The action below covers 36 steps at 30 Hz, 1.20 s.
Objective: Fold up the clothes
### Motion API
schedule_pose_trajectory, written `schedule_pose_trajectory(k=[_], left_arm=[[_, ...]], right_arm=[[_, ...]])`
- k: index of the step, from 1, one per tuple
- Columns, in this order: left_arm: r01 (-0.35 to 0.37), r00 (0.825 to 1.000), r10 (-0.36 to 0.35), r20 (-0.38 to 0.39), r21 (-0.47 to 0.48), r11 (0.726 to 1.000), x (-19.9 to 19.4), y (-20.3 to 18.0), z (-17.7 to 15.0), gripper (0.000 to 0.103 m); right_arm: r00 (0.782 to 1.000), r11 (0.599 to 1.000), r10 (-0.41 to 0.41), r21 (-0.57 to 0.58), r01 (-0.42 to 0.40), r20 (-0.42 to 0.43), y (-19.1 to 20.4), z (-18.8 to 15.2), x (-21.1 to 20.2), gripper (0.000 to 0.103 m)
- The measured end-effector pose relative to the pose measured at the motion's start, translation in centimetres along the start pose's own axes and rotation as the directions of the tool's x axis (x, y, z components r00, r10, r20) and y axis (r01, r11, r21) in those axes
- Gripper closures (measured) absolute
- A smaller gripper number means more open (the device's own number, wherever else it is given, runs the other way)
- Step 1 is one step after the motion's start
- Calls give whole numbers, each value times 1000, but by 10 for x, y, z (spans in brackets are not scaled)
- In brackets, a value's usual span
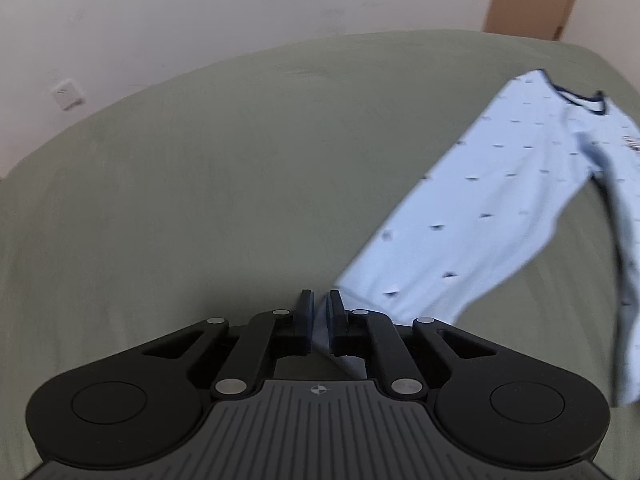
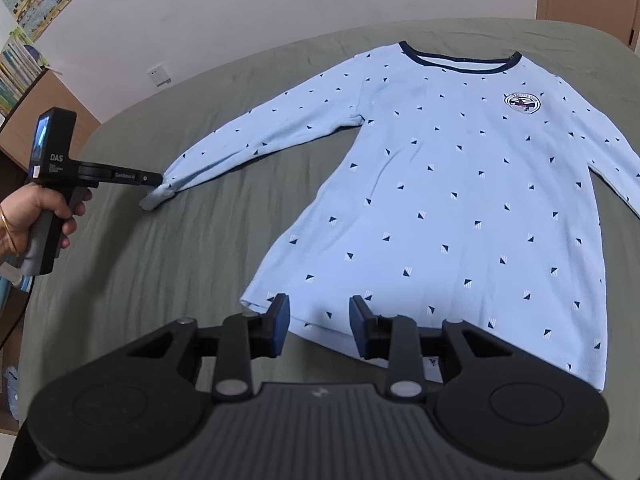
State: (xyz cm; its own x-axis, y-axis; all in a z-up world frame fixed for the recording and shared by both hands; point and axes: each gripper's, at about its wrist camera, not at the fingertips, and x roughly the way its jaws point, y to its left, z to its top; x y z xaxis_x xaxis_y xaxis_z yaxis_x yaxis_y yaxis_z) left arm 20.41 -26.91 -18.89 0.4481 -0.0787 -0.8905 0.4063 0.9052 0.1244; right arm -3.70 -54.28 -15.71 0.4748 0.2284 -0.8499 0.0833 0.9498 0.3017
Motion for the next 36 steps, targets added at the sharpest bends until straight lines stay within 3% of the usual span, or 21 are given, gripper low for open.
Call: schedule_pose_trajectory(k=[3,5,7,11,14,19,27,33,36], left_arm=[[-13,1000,13,5,-5,1000,-11,3,-3,73],[15,999,-17,43,43,999,-33,-6,-10,58],[47,995,-55,78,105,993,-55,-19,-18,52],[149,982,-167,84,192,970,-76,-57,-29,51],[272,956,-289,50,214,938,-82,-94,-37,51],[360,930,-367,-2,199,912,-71,-136,-47,51],[399,916,-402,-10,140,906,-58,-162,-52,51],[384,922,-386,-14,138,913,-53,-180,-48,51],[384,923,-385,-20,147,912,-48,-187,-47,56]], right_arm=[[1000,1000,-16,15,16,13,-14,-4,-9,68],[999,998,-44,44,42,29,-31,-9,-18,65],[996,993,-83,90,79,38,-52,-15,-28,61],[985,973,-165,170,154,50,-94,-27,-48,61],[976,954,-209,233,189,63,-122,-36,-61,61],[967,912,-248,351,214,53,-167,-55,-70,61],[985,878,-162,464,119,53,-194,-75,-57,61],[990,881,-133,464,95,50,-196,-72,-46,62],[991,888,-128,451,95,42,-196,-71,-39,74]])
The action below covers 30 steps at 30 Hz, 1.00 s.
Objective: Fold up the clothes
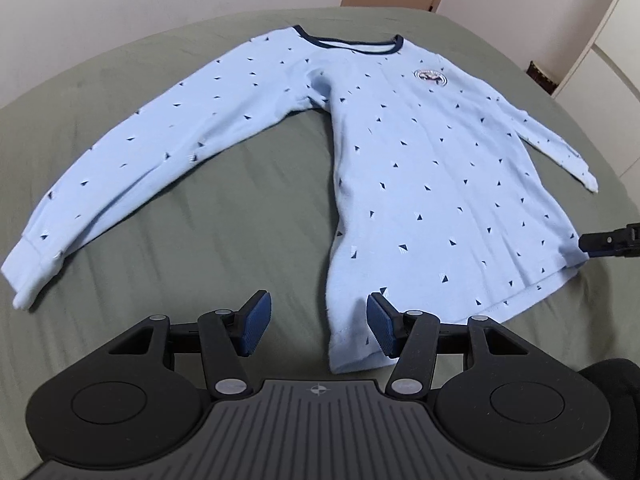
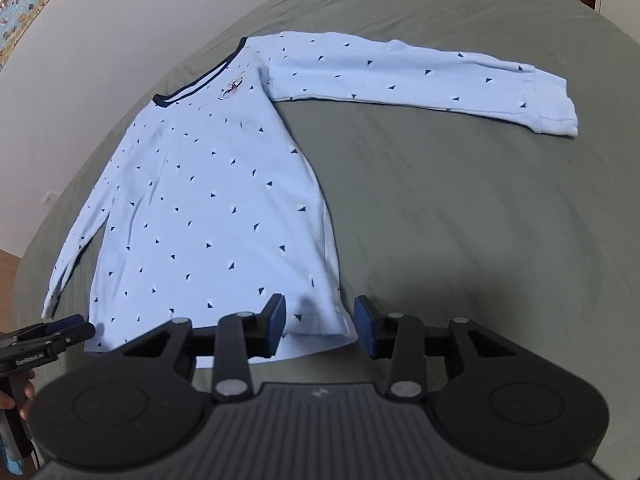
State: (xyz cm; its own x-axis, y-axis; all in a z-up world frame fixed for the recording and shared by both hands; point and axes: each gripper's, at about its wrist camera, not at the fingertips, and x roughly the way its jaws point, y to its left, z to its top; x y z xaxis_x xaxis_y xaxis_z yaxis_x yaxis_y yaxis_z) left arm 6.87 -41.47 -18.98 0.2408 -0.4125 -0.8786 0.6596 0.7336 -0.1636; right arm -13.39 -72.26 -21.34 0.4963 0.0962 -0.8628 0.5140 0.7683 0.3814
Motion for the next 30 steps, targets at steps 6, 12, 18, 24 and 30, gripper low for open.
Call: schedule_pose_trajectory(k=[6,12,18,24,30], left_arm=[[53,998,-53,-22,6,999,7,-13,0,98],[77,997,-77,1,18,997,-18,-19,5,98],[88,995,-86,-48,44,995,-17,-30,-1,98],[55,994,-47,-103,74,996,14,-36,-16,96],[96,994,-96,-59,-9,995,-1,-11,-10,62]], right_arm=[[999,999,-28,-37,28,-19,3,-1,5,97],[998,993,-68,-91,68,7,4,4,-24,98],[983,968,-182,-174,181,11,4,10,-33,98],[972,964,-231,-150,221,-50,-10,5,-4,98],[984,983,-174,-64,172,-27,-22,6,-15,76]])
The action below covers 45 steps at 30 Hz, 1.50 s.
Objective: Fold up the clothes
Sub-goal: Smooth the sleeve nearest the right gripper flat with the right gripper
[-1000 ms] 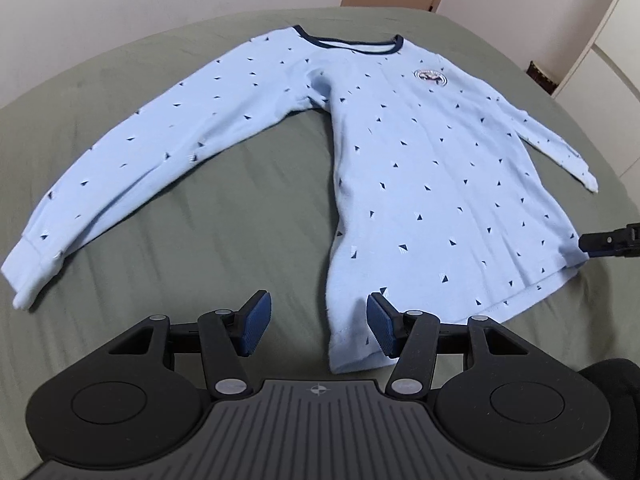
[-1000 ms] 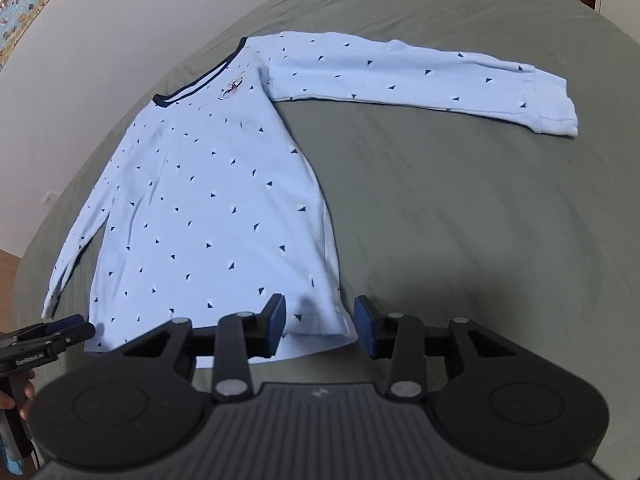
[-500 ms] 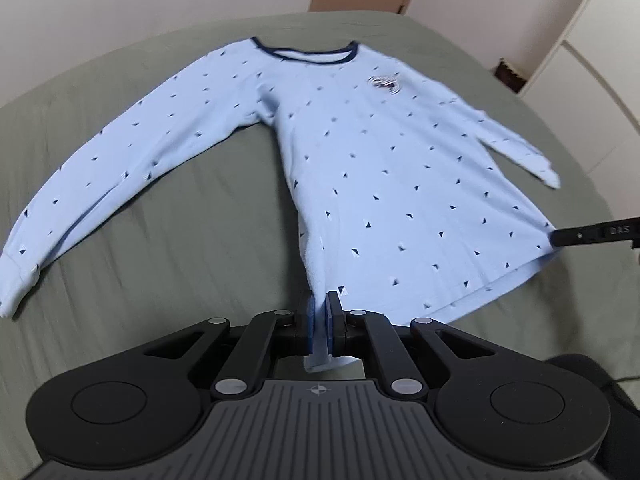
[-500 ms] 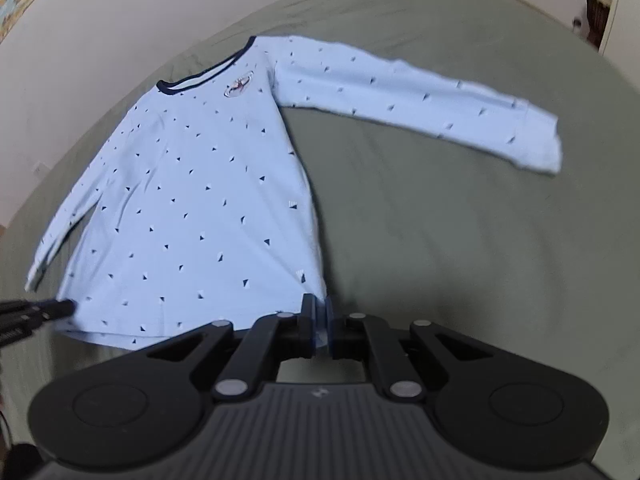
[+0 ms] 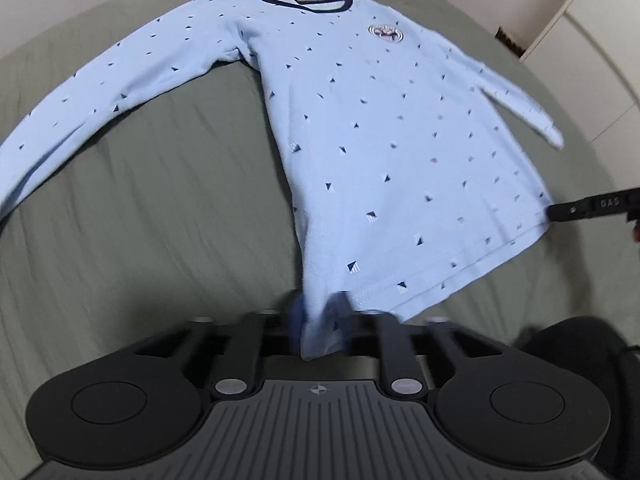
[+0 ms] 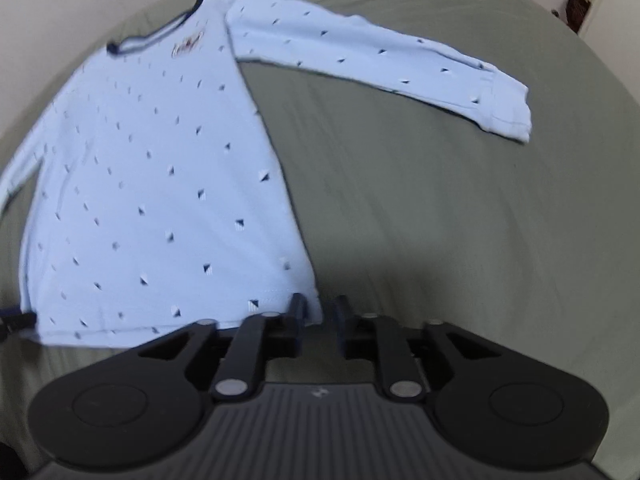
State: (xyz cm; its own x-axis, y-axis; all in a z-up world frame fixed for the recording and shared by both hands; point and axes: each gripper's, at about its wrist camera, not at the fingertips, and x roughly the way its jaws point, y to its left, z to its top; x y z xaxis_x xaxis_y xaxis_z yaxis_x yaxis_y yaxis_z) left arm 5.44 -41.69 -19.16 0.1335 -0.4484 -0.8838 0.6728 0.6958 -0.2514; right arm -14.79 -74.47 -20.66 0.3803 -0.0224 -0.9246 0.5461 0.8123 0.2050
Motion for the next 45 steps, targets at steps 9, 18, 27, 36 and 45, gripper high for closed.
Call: schedule_pose_trajectory(k=[9,18,27,36,45], left_arm=[[-257,960,251,121,34,966,-13,37,46,56],[-201,971,200,128,-11,980,-8,46,64,56],[-167,975,157,155,51,985,1,7,86,56],[-172,976,161,148,68,983,7,-7,89,56],[-159,981,146,131,93,983,18,-17,94,56]], right_arm=[[984,994,-105,19,103,141,-16,53,-14,70],[976,955,-119,290,63,182,-117,122,-9,62],[980,943,-138,320,86,143,-156,141,21,60],[983,945,-86,327,30,159,-159,134,25,89],[962,941,-234,283,187,142,-159,130,17,77]])
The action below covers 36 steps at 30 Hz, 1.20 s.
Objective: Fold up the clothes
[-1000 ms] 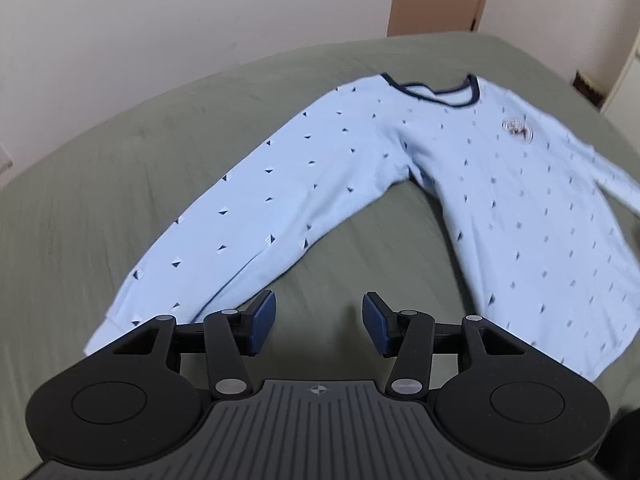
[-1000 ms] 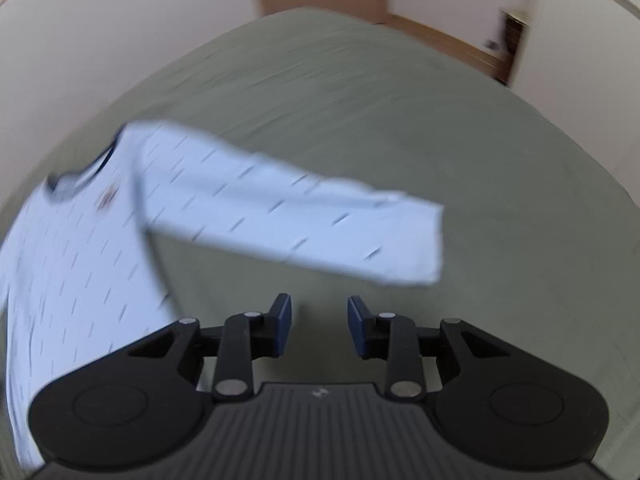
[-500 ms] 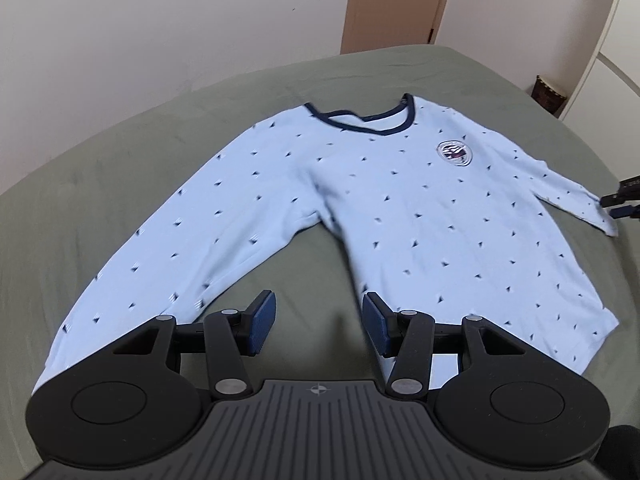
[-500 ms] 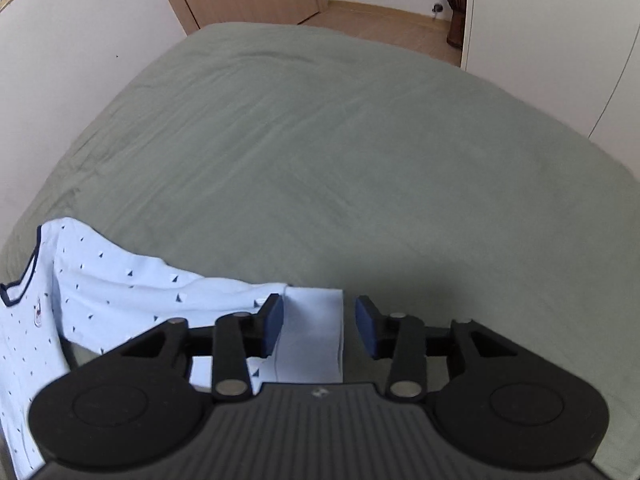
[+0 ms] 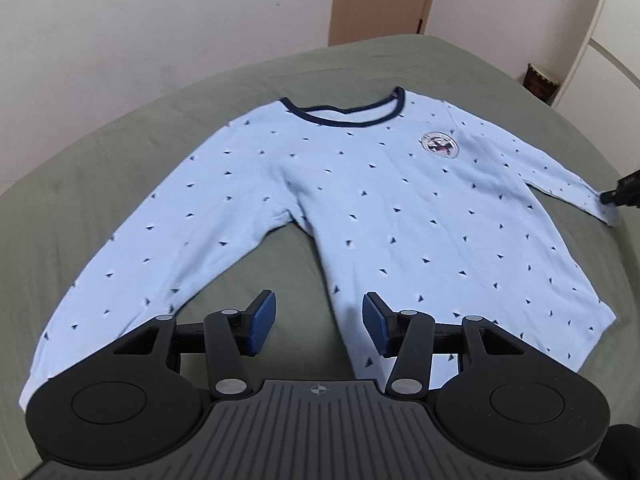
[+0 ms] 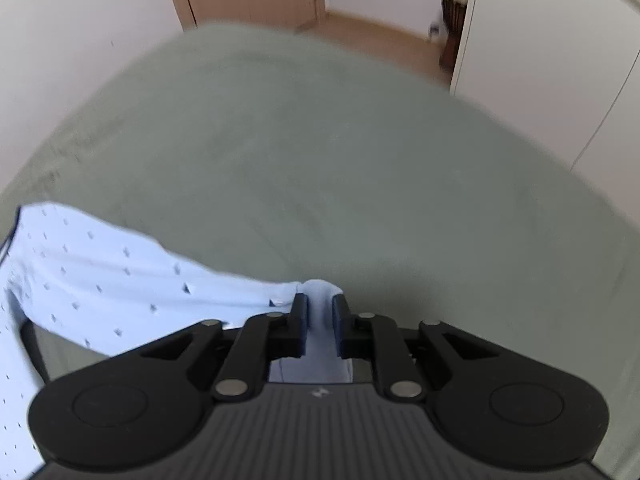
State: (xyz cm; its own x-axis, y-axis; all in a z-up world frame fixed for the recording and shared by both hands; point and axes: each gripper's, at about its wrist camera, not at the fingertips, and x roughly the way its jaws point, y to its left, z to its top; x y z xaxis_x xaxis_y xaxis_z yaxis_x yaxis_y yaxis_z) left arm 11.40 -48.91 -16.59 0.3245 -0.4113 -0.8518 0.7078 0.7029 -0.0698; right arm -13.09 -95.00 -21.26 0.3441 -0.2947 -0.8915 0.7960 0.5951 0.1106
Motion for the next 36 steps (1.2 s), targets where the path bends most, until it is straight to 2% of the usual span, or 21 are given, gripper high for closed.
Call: schedule_pose_trajectory(k=[2,5,6,9,15,19,20,22,23,25,33,36], left_arm=[[4,1000,-4,-2,2,1000,1,-2,1,56],[12,1000,-12,0,-6,1000,2,-1,1,56],[15,1000,-15,-2,-11,1000,4,-2,2,56],[13,1000,-13,1,-8,1000,7,-4,5,56],[20,1000,-20,2,1,1000,8,-11,10,56],[24,1000,-24,0,8,1000,12,-15,15,56],[25,1000,-25,0,7,1000,13,-15,15,56],[26,1000,-26,-3,6,1000,16,-16,17,56],[28,1000,-28,-3,6,1000,17,-17,17,56],[32,999,-32,-3,10,999,20,-19,18,56],[47,999,-47,-10,7,999,24,-23,15,56],[52,998,-52,-20,0,999,25,-22,14,56]], right_arm=[[1000,1000,8,19,-8,24,-3,2,-6,72],[993,996,82,9,-83,86,0,16,-19,61],[990,992,123,-22,-122,72,8,22,-17,58],[971,966,240,-110,-236,24,33,42,-9,58],[955,903,284,-312,-296,-83,98,64,21,58],[951,866,272,-394,-309,-147,124,63,37,59],[949,855,270,-414,-313,-161,129,61,38,60],[946,834,269,-447,-322,-180,139,61,46,83],[951,828,253,-468,-309,-179,143,60,47,86],[959,815,224,-506,-282,-174,150,59,50,99],[984,855,177,-490,-170,-33,151,70,52,100],[986,860,162,-483,-163,-44,151,69,53,97]])
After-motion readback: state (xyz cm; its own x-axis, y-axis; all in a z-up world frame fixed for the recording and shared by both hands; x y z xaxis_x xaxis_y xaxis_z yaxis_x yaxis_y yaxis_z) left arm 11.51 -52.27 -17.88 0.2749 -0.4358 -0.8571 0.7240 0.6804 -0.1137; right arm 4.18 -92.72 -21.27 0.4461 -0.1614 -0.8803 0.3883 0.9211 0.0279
